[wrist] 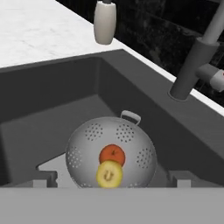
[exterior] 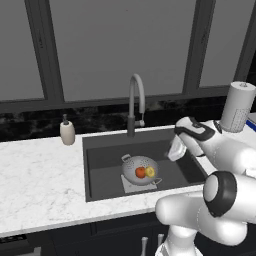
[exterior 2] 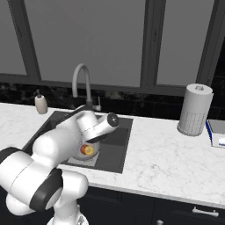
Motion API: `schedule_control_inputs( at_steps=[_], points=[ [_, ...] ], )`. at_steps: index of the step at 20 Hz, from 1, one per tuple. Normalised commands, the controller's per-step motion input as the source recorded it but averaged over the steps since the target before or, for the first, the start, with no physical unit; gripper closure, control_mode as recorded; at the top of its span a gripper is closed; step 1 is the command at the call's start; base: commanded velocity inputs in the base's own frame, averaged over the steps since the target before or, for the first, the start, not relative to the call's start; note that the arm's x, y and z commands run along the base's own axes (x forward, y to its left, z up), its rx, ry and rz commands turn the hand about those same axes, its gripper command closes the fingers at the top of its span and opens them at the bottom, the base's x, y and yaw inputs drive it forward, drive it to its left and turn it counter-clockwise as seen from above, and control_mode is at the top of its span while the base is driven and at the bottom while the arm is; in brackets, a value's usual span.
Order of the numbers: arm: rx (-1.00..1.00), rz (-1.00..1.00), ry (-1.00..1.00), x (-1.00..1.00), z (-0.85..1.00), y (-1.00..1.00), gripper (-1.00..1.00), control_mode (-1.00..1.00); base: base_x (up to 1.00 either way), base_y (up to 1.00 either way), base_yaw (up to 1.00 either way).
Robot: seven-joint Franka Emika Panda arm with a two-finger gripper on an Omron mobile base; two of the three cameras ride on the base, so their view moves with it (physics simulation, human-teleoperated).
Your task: Put the colander in the sink, put the orange, kiwi in the colander, and turn on the sink faucet and pour water over the colander.
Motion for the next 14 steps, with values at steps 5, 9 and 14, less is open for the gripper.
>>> schedule_control_inputs(
  at_steps=[5,9,14],
  points=[
    [0.17,0.0,0.0,0.0,0.42,-0.17,-1.0,-1.0,0.0,0.0,0.0],
    [0.18,0.01,-0.11,0.06,0.29,-0.05,-1.0,-1.0,0.0,0.0,0.0],
    [0.22,0.08,-0.23,0.18,0.28,-0.02,-1.0,-1.0,0.0,0.0,0.0]
  ],
)
